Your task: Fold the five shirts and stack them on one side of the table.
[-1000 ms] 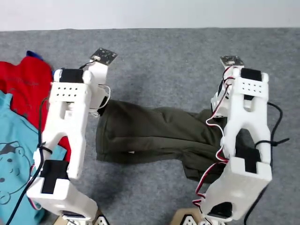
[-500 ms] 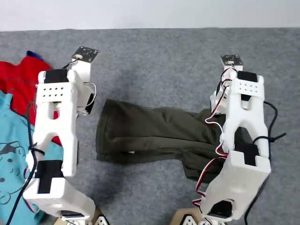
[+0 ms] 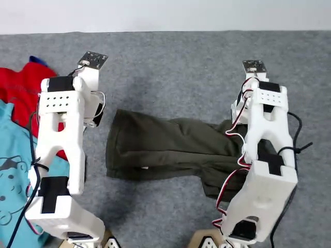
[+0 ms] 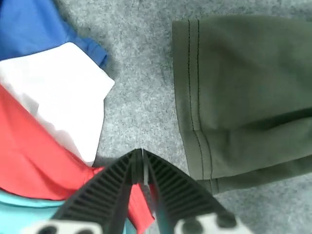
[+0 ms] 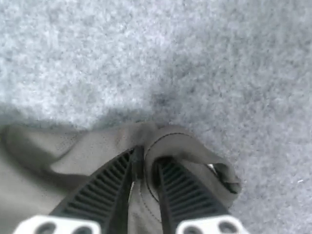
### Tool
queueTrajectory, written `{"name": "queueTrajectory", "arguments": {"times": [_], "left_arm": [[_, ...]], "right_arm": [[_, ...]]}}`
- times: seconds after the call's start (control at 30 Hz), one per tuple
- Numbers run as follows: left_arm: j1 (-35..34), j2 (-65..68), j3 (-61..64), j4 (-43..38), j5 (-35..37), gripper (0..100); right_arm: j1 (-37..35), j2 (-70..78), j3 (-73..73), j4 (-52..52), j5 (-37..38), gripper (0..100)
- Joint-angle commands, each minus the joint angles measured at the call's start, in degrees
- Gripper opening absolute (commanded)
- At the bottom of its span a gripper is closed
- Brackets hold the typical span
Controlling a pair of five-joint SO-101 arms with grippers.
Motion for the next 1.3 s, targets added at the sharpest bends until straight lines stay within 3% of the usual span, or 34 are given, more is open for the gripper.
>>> {"name": "queueTrajectory", "arguments": {"times": [0.0,0.37,1.03,1.27], "left_arm": [[-0.26,-2.64,-2.07,1.76,-0.18,0],[-0.26,-2.73,-2.15,2.46,-2.81,0],[-0.18,-2.81,-2.15,6.42,-2.9,0],[0.09,-2.81,-2.15,6.33,-2.9,0]], "right_arm": [[0.04,-0.4,-5.1,-0.48,0.53,1.0],[5.67,3.82,-14.33,-2.59,1.05,1.0],[8.48,17.63,-32.62,1.36,1.05,2.0],[6.2,16.04,-39.38,14.64,1.41,26.4]]}}
